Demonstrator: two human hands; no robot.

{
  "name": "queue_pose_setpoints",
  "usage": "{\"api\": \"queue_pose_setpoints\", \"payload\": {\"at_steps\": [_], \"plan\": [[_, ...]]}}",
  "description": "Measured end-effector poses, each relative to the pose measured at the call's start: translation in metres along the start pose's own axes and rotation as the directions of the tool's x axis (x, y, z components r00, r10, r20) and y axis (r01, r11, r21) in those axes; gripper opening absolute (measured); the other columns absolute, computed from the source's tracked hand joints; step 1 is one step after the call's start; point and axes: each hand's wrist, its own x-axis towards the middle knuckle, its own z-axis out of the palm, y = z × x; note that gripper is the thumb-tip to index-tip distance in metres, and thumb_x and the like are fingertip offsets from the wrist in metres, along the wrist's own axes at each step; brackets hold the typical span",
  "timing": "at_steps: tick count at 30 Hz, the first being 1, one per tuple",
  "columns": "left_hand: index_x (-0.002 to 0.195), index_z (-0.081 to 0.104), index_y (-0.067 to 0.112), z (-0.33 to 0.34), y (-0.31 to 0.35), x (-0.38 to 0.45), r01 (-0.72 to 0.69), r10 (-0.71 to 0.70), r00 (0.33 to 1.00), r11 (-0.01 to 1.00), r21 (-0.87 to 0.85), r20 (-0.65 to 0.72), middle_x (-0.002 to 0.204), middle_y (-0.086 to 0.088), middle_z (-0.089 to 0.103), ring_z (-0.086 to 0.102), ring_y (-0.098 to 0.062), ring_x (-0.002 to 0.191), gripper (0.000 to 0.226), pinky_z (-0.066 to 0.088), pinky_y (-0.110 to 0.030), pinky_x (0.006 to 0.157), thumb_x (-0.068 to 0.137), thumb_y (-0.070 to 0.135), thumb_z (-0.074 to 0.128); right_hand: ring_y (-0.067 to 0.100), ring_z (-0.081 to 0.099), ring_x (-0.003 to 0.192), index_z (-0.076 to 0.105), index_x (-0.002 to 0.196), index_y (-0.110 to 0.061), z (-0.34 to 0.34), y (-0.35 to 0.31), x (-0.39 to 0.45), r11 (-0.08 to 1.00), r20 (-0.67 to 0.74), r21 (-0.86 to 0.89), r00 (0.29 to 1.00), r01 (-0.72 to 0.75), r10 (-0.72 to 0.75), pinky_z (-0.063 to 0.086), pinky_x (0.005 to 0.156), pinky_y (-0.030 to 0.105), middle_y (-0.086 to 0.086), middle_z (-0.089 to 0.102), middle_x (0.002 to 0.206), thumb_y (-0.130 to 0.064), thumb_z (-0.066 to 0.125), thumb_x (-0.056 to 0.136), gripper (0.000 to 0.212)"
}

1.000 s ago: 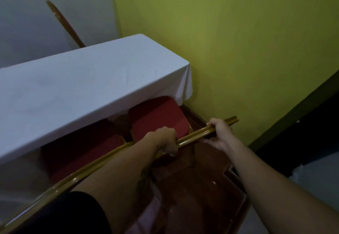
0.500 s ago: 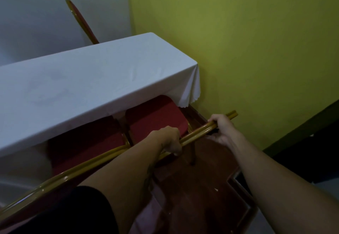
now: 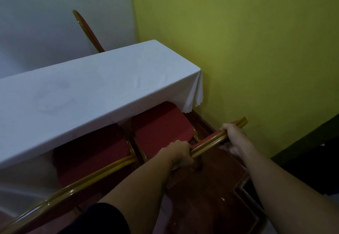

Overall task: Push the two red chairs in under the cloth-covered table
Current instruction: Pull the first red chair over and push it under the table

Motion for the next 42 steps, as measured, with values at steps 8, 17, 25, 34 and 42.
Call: {"api": "queue_pose_setpoints", "payload": {"at_steps": [8,17,25,34,42], "plan": [[0.117,0.065,0.01,-0.005,0.026,-0.013,0.036,-0.051,0.997,0.976,0.213,0.064,0.087,-0.003,0.06,0.062,-0.023,0.077,0.047,0.06,-0.043,0.082,0.078,0.03,0.079,0.027,0.06,0.067,0.049,0.094,-0.007,-0.017,0.0,-0.016,0.997,0.077,-0.02,0.994,-0.07,0.072,0.052,0.033,0.034,0.013,0.054,0.079,-0.009,0.054,0.091,0.006],[0.12,0.063,0.011,0.013,0.033,-0.015,0.036,-0.051,0.997,0.975,0.221,0.06,0.091,-0.002,0.06,0.065,-0.023,0.081,0.049,0.061,-0.039,0.079,0.079,0.032,0.078,0.025,0.058,0.057,0.051,0.09,-0.01,-0.027,0.01,-0.01,0.999,0.05,-0.032,0.998,-0.023,0.025,0.051,0.033,0.032,0.01,0.053,0.07,-0.008,0.055,0.087,0.006],[0.131,0.061,0.019,-0.007,0.004,-0.01,0.07,-0.07,0.998,0.99,0.123,-0.006,0.101,-0.001,0.061,0.063,-0.021,0.094,0.048,0.056,-0.037,0.084,0.085,0.03,0.07,0.022,0.065,0.043,0.047,0.116,-0.01,0.009,-0.006,0.001,1.0,0.094,0.026,0.996,-0.007,0.004,0.054,0.037,0.037,0.012,0.057,0.074,-0.008,0.057,0.087,0.032],[0.149,0.043,0.034,-0.033,-0.028,0.002,0.104,-0.111,0.99,0.991,-0.08,-0.088,0.111,-0.001,0.057,0.061,-0.023,0.101,0.065,0.056,-0.044,0.095,0.089,0.018,0.06,0.025,0.063,0.067,0.046,0.131,-0.002,0.061,-0.028,0.019,0.994,0.081,0.095,0.995,0.046,-0.054,0.056,0.039,0.043,0.015,0.055,0.085,-0.001,0.056,0.086,0.046],[0.147,0.048,0.031,-0.052,-0.034,0.035,0.08,-0.094,0.989,0.989,-0.121,-0.115,0.109,-0.001,0.059,0.063,-0.022,0.099,0.065,0.056,-0.041,0.092,0.085,0.021,0.065,0.029,0.068,0.066,0.044,0.14,0.003,0.068,-0.052,0.038,0.999,0.081,0.012,0.996,0.044,-0.045,0.056,0.038,0.04,0.019,0.059,0.095,-0.003,0.056,0.091,0.051]]}}
